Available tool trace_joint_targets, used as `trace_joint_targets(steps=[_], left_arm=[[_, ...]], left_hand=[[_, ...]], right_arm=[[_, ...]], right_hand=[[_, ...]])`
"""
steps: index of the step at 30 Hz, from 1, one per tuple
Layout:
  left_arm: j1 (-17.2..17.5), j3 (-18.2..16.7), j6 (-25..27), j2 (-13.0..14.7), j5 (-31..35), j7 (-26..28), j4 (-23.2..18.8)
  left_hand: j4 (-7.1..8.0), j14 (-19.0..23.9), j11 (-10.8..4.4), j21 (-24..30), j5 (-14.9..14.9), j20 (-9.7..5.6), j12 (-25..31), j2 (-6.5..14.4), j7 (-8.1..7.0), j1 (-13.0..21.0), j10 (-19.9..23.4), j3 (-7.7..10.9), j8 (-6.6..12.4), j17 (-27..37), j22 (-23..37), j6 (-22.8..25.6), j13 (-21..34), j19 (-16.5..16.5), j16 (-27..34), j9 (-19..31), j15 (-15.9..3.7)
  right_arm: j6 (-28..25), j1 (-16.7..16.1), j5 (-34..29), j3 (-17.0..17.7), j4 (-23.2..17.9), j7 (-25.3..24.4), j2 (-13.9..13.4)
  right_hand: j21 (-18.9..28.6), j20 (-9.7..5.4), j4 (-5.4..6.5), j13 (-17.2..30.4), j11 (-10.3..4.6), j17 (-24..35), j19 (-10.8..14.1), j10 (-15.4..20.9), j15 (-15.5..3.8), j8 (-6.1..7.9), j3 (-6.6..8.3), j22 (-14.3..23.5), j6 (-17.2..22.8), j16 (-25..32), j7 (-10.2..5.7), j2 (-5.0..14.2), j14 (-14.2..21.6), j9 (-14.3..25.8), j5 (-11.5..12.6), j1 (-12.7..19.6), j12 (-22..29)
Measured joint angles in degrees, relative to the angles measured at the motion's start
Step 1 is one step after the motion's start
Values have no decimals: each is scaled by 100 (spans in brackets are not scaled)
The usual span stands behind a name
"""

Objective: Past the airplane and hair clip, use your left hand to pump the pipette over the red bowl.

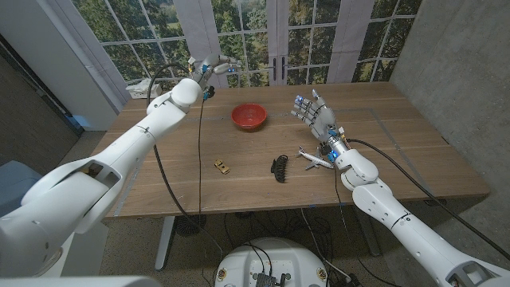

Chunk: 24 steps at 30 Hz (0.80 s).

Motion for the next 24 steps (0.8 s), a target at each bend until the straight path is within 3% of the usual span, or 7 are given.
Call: trace_joint_targets(steps=[6,14,24], left_arm=[[-5,1,-9,-6,-2,-6,6],[-5,-5,-19,-29,-15,41,9],[33,-39,-19,-44,-20,137,-26]], left_hand=[[-19,0,7,0,0,0,39,3,30,4,25,19,53,5,0,96,1,0,6,-2,0],[-128,-63,44,0,-28,0,210,263,106,287,521,124,163,67,0,398,31,0,105,20,0],[-138,-19,146,0,-22,-22,343,225,223,547,825,114,264,89,0,681,100,22,155,59,0]], right_arm=[[2,0,-5,0,-3,-9,0],[4,0,-11,0,-4,-15,3],[4,9,-11,0,-3,-12,5]], right_hand=[[0,0,0,-25,0,0,0,0,0,0,0,0,0,0,0,0,0,0,0,0,0],[0,0,0,-24,0,-16,0,0,0,0,0,0,0,-41,0,0,0,0,0,0,0],[0,0,-24,-52,0,-27,0,0,0,0,24,0,0,-41,0,1,0,1,0,-1,3]])
